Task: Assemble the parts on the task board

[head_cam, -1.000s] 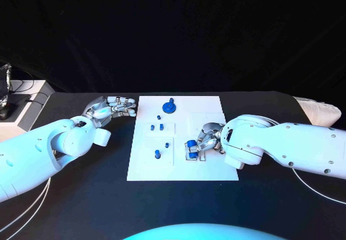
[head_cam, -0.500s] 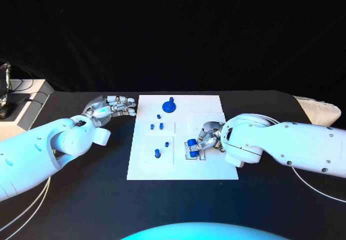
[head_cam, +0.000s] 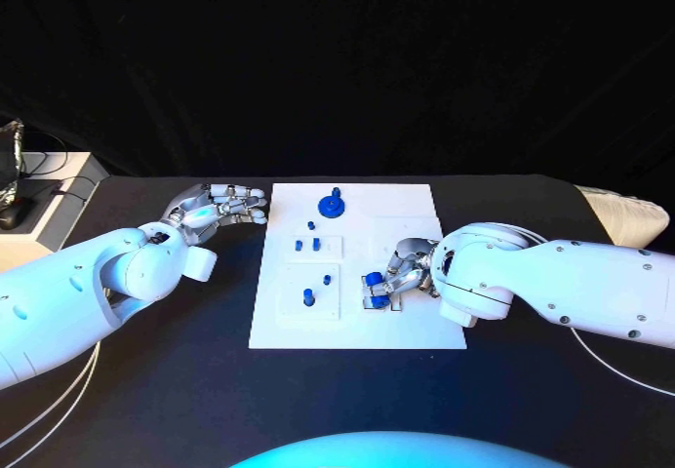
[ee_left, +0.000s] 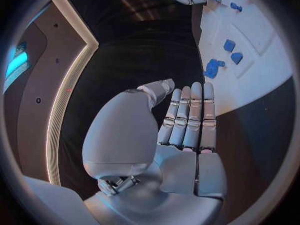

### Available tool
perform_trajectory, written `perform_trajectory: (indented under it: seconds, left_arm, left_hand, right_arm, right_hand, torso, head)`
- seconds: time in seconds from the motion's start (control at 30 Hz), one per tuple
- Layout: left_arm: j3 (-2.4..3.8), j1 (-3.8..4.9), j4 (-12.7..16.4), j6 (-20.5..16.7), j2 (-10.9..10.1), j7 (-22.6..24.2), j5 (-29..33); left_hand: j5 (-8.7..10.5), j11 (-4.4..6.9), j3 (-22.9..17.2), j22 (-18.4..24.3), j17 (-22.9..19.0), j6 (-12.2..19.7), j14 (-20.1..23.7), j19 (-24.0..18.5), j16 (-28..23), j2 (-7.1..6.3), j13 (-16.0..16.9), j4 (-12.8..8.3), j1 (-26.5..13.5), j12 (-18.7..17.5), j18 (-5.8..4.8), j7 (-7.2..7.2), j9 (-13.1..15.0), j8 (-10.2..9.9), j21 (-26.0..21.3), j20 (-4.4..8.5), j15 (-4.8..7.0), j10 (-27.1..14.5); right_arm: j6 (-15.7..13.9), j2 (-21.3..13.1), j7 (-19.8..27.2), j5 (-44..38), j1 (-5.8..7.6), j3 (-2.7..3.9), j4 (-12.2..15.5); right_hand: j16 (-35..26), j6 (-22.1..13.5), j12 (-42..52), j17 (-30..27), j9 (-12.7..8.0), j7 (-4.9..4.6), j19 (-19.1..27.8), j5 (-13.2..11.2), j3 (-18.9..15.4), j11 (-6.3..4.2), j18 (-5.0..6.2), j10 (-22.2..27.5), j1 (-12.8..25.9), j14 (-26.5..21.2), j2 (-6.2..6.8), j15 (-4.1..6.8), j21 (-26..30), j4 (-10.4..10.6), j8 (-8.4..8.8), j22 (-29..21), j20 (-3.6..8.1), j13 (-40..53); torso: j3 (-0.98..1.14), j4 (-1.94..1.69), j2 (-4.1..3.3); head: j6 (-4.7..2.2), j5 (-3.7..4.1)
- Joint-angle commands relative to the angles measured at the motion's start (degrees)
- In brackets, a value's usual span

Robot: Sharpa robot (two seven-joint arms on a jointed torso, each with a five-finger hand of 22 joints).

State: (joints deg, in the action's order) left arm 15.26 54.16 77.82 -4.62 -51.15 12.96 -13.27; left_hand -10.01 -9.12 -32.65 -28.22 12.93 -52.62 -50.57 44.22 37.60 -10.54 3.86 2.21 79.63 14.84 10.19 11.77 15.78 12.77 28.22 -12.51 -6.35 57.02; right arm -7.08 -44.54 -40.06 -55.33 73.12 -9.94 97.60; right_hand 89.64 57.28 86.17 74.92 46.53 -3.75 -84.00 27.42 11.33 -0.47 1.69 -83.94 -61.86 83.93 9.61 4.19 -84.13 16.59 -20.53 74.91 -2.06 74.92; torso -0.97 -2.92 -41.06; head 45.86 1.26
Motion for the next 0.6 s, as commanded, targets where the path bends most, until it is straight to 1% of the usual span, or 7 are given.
perform_trajectory:
  seconds: [0.03, 0.07, 0.13, 0.23, 0.33, 0.37, 0.6]
  left_arm:
    - [0.03, 0.01, 0.19, 0.80, 0.07, 0.30, 0.30]
    - [0.03, 0.01, 0.19, 0.80, 0.07, 0.30, 0.30]
    - [0.03, 0.01, 0.19, 0.80, 0.07, 0.30, 0.30]
    - [0.03, 0.01, 0.19, 0.78, 0.06, 0.29, 0.30]
    - [0.03, 0.01, 0.20, 0.77, 0.06, 0.28, 0.30]
    - [0.03, 0.01, 0.20, 0.76, 0.06, 0.28, 0.30]
    - [0.03, 0.01, 0.20, 0.93, 0.06, 0.23, 0.29]
  left_hand:
    - [0.01, -0.01, 0.00, 0.13, 0.11, 0.43, -0.09, 0.34, -0.34, -0.15, -0.04, 0.13, -0.45, -0.26, -0.02, 0.06, -0.11, 0.20, -0.38, -0.29, -0.16, -0.47]
    - [0.01, -0.01, 0.00, 0.13, 0.11, 0.43, -0.09, 0.34, -0.34, -0.15, -0.04, 0.13, -0.45, -0.26, -0.02, 0.06, -0.11, 0.20, -0.38, -0.29, -0.16, -0.47]
    - [0.01, -0.01, 0.00, 0.13, 0.11, 0.43, -0.09, 0.34, -0.34, -0.15, -0.04, 0.13, -0.45, -0.26, -0.02, 0.06, -0.11, 0.20, -0.38, -0.29, -0.16, -0.47]
    - [0.01, -0.01, 0.00, 0.13, 0.11, 0.43, -0.09, 0.34, -0.34, -0.15, -0.04, 0.13, -0.45, -0.26, -0.02, 0.06, -0.11, 0.20, -0.38, -0.29, -0.16, -0.47]
    - [0.01, -0.03, 0.01, 0.15, 0.11, 0.45, -0.08, 0.36, -0.36, -0.16, -0.03, 0.13, -0.46, -0.27, -0.02, 0.07, -0.13, 0.21, -0.42, -0.30, -0.17, -0.50]
    - [0.01, -0.03, 0.01, 0.15, 0.11, 0.45, -0.08, 0.36, -0.36, -0.16, -0.03, 0.13, -0.46, -0.27, -0.02, 0.07, -0.13, 0.21, -0.42, -0.30, -0.17, -0.50]
    - [0.01, -0.03, 0.01, 0.15, 0.11, 0.45, -0.08, 0.36, -0.36, -0.16, -0.03, 0.13, -0.46, -0.27, -0.02, 0.07, -0.13, 0.21, -0.42, -0.30, -0.17, -0.50]
  right_arm:
    - [0.64, 0.13, -0.62, -0.92, -0.27, -0.17, -0.08]
    - [0.56, 0.14, -0.62, -0.97, -0.28, -0.17, -0.12]
    - [0.38, 0.16, -0.61, -1.06, -0.28, -0.17, -0.19]
    - [0.30, 0.19, -0.61, -1.15, -0.28, -0.17, -0.23]
    - [0.31, 0.22, -0.60, -1.19, -0.29, -0.17, -0.22]
    - [0.33, 0.23, -0.60, -1.20, -0.29, -0.17, -0.21]
    - [0.06, 0.22, -0.55, -1.45, -0.31, -0.18, -0.07]
  right_hand:
    - [0.36, 0.27, -0.27, 15.08, 0.04, 0.12, -4.55, -0.44, 0.09, -0.11, -0.55, -3.99, 0.71, 6.07, -0.01, -0.05, 0.26, 0.18, 0.26, 13.57, 0.10, 12.46]
    - [0.36, 0.30, -0.38, 15.08, 0.15, 0.13, -4.54, -1.34, -0.11, -0.11, -0.54, -3.93, 1.21, 6.07, 0.09, -0.06, 0.30, 0.17, 0.28, 13.56, 0.09, 12.40]
    - [0.36, 0.34, -0.52, 15.08, 0.46, 0.16, -4.52, -4.50, -0.81, -0.13, -0.53, -3.88, 2.05, 6.07, 0.06, -0.05, 0.37, 0.17, 0.32, 13.54, 0.09, 12.33]
    - [0.36, 0.33, -0.66, 15.08, 0.76, 0.17, -4.50, -7.12, -2.16, -0.14, -0.52, -3.82, 2.63, 6.07, -0.07, -0.04, 0.43, 0.21, 0.36, 13.53, 0.08, 12.26]
    - [0.36, 0.36, -0.84, 15.08, 1.19, 0.19, -4.46, -10.48, -5.27, -0.15, -0.49, -3.75, 2.89, 6.07, -0.50, -0.04, 0.58, 0.27, 0.41, 13.49, 0.07, 12.18]
    - [0.36, 0.36, -0.91, 15.08, 1.43, 0.19, -4.46, -11.93, -7.38, -0.13, -0.49, -3.73, 2.76, 6.07, -0.93, -0.04, 0.58, 0.30, 0.45, 13.49, 0.06, 12.15]
    - [0.36, 0.37, -1.08, 15.08, 1.78, 0.17, -4.44, -13.67, -10.42, -0.12, -0.47, -3.65, 2.84, 6.07, -1.10, -0.06, 0.69, 0.39, 0.54, 13.47, 0.05, 12.06]
  torso:
    - [0.00, 0.02, 0.02]
    - [-0.01, 0.02, 0.03]
    - [-0.01, 0.01, 0.05]
    - [0.00, 0.00, 0.04]
    - [0.00, 0.01, 0.03]
    - [0.00, 0.01, 0.03]
    - [-0.02, 0.01, 0.04]
  head:
    - [0.05, 0.03]
    - [0.04, 0.04]
    - [0.05, 0.06]
    - [0.10, 0.05]
    - [0.16, 0.02]
    - [0.16, 0.02]
    - [0.24, 0.01]
